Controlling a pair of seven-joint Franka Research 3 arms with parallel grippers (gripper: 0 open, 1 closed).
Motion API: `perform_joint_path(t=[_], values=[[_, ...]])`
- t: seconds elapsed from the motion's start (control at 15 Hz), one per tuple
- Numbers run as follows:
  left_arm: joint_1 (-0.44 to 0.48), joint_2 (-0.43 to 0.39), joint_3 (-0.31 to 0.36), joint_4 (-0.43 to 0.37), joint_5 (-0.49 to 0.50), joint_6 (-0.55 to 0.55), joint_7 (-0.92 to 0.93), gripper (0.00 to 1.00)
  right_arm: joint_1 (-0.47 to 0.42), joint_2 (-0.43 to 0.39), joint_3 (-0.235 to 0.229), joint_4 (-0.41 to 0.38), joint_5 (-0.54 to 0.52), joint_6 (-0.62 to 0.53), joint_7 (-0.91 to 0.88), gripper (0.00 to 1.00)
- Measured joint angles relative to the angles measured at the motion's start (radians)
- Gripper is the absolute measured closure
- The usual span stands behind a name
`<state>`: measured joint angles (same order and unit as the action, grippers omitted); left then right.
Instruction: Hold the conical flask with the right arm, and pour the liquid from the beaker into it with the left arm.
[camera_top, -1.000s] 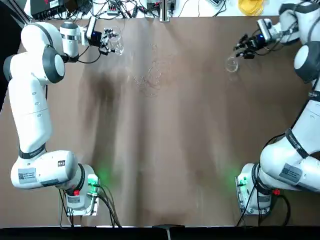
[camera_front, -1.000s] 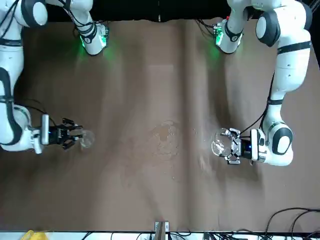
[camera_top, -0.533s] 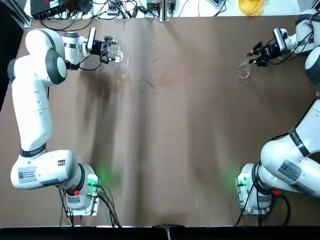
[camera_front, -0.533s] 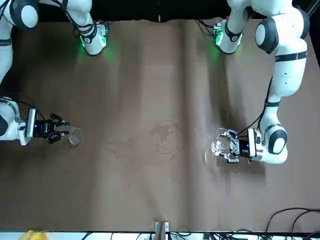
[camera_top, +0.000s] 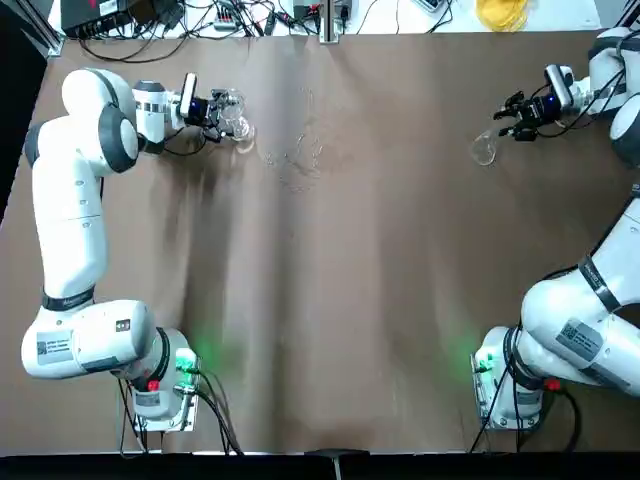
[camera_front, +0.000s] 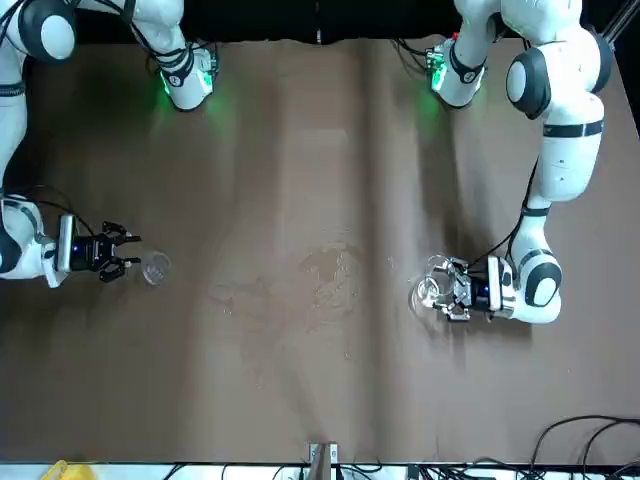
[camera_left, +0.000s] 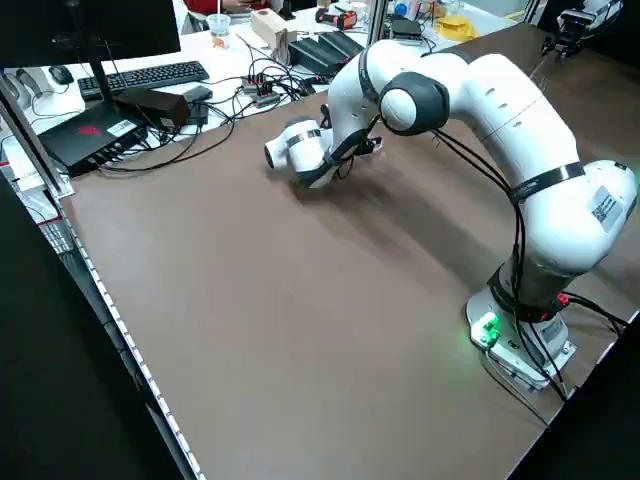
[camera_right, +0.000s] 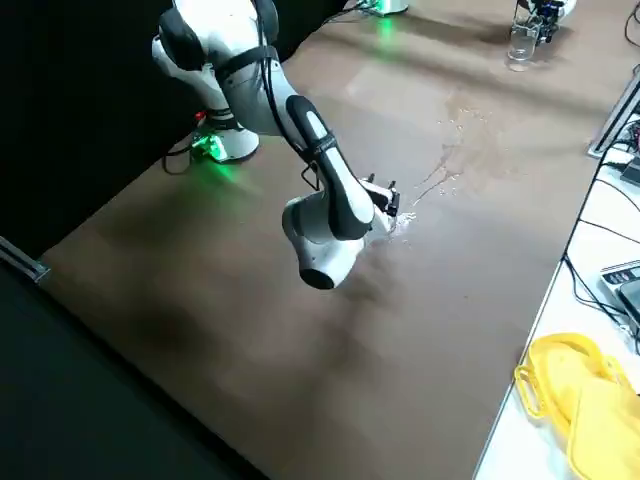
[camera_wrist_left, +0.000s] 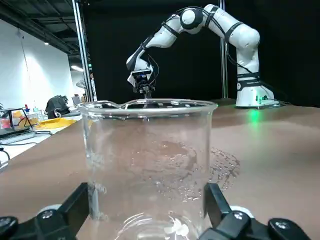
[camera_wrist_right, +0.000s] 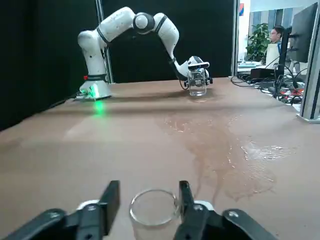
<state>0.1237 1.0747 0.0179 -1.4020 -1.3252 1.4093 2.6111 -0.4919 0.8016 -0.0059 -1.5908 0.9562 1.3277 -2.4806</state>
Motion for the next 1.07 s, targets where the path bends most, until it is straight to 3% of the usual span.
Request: perform_joint_path(t=[0.07, 0.13, 0.33, 0.53, 0.6, 0.73, 1.07], values=[[0.0, 0.004, 0.001, 0.0, 0.0, 0.0, -0.002, 0.03, 0.0, 0.0, 0.0, 0.0, 0.0, -0.004, 0.011, 0.33], [0.001, 0.007, 0.002, 0.0, 0.0, 0.001, -0.007, 0.03, 0.0, 0.0, 0.0, 0.001, 0.0, -0.005, 0.017, 0.3], [0.006, 0.014, 0.008, 0.0, 0.0, 0.001, -0.016, 0.03, -0.001, 0.0, -0.001, 0.004, -0.023, -0.006, 0.023, 0.28], [0.007, 0.034, 0.011, -0.001, 0.0, 0.008, -0.016, 0.03, -0.001, -0.002, -0.001, 0.014, -0.035, -0.006, 0.029, 0.04], [0.007, 0.039, 0.012, -0.001, 0.0, 0.011, -0.016, 0.03, -0.002, -0.005, -0.002, 0.024, -0.047, -0.006, 0.034, 0.0], [0.008, 0.04, 0.013, 0.0, -0.001, 0.01, -0.018, 0.01, -0.004, -0.019, -0.002, 0.088, -0.131, -0.007, 0.124, 0.0], [0.007, 0.04, 0.024, 0.001, -0.001, 0.01, -0.019, 0.01, 0.029, -0.054, 0.012, 0.193, -0.196, -0.028, 0.394, 0.0]])
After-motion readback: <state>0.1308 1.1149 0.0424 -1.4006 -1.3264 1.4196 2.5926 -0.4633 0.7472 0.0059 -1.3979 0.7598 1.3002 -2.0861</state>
